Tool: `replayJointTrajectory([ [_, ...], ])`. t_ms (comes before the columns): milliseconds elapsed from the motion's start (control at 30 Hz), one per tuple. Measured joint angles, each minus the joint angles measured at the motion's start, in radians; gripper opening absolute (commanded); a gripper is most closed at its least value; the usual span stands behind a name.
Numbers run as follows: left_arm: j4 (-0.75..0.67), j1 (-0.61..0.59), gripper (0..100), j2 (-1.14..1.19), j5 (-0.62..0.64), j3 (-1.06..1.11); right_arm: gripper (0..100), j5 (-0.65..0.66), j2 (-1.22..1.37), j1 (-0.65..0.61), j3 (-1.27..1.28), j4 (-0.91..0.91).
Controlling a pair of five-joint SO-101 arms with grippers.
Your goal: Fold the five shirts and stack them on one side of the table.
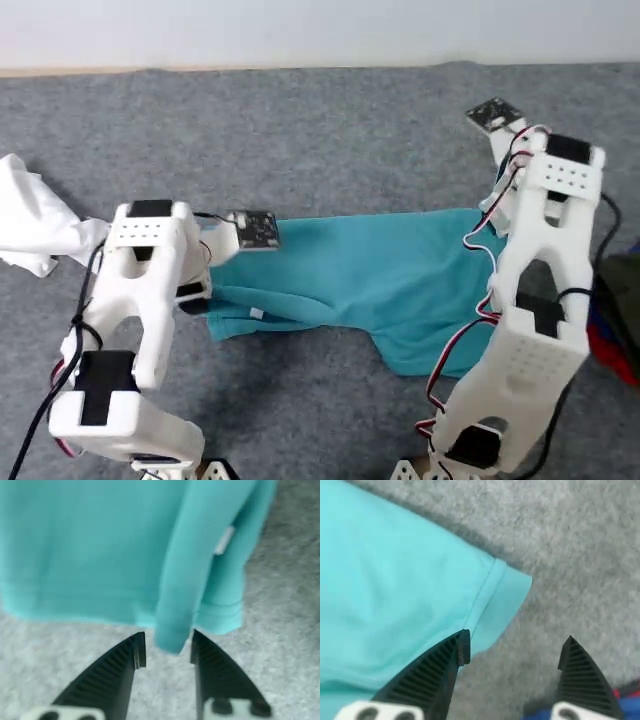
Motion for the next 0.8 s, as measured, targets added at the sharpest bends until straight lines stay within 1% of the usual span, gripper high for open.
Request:
replayJointTrajectory([
  [100, 0.048, -0.005, 17, 0.0, 0.005, -0.066, 29.7, -0.003, -0.055, 0.0, -0.011, 0.064],
  [233, 0.181, -0.003, 16, 0.0, 0.005, -0.204, 29.6, -0.005, -0.117, 0.0, -0.011, 0.129],
  [333, 0.206, -0.003, 12, 0.0, 0.048, -0.279, 29.6, -0.005, -0.137, -0.005, -0.011, 0.186],
  [400, 0.198, -0.003, 8, 0.0, 0.1, -0.292, 29.6, -0.005, -0.137, -0.018, -0.011, 0.227],
  [500, 0.141, 0.017, 0, 0.0, 0.18, -0.295, 29.6, -0.008, -0.137, -0.049, -0.011, 0.284],
  [667, 0.043, 0.084, 0, 0.04, 0.327, -0.245, 29.6, -0.077, -0.18, -0.061, 0.046, 0.285],
  [800, 0.018, 0.127, 0, 0.132, 0.404, -0.239, 29.6, -0.089, -0.244, -0.061, 0.141, 0.285],
])
